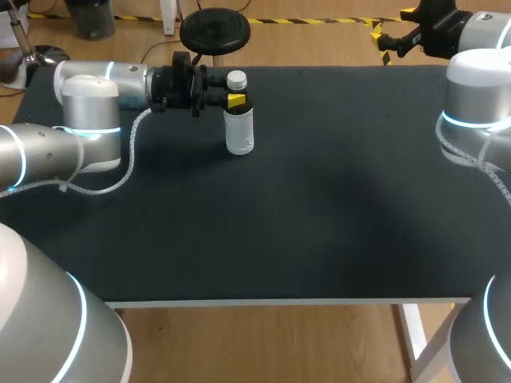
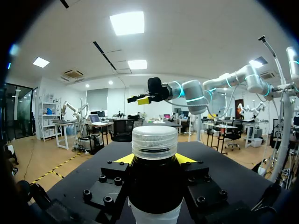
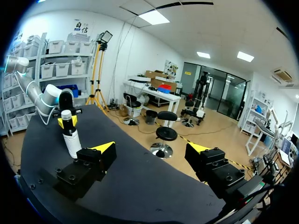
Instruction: Unscrew the bottle cap
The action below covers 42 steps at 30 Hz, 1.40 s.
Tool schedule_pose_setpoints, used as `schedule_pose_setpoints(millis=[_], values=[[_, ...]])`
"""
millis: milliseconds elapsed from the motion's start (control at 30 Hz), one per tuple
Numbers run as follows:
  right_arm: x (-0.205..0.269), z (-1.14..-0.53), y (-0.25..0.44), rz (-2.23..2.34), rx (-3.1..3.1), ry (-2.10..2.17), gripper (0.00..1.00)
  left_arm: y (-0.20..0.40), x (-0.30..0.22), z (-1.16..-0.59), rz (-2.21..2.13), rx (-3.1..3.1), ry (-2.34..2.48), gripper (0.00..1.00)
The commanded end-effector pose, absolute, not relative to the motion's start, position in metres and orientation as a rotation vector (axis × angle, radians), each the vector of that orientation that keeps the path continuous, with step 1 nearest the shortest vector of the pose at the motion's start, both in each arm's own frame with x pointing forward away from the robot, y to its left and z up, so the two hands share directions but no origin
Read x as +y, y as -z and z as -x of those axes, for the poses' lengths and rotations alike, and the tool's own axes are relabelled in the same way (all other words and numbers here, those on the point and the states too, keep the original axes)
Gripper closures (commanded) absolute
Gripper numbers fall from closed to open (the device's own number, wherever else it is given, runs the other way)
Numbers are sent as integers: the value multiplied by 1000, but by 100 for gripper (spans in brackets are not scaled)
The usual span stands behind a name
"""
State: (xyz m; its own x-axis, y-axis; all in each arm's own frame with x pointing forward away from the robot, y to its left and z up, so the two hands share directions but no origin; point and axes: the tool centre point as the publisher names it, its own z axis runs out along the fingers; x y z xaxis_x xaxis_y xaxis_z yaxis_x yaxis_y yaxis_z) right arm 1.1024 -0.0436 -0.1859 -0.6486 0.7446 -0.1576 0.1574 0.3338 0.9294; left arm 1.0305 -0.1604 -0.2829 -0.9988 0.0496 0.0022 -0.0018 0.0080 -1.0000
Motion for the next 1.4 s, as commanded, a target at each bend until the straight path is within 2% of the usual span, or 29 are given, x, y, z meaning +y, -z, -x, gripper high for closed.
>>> schedule_pose_setpoints(millis=[33, 400, 933, 1400], values=[[-26, -1099, 186, -785, 2022, -1370, 0, 284, -161, -1030, 53, -2204, -2191, 100], [45, -1069, 196, -816, 1940, -1629, 0, 284, -161, -1030, 53, -2204, -2191, 100], [156, -1019, 217, -745, 1929, -1744, 0, 284, -161, -1030, 53, -2204, -2191, 100], [217, -1005, 229, -691, 2003, -1752, 0, 284, -161, -1030, 53, -2204, -2191, 100]])
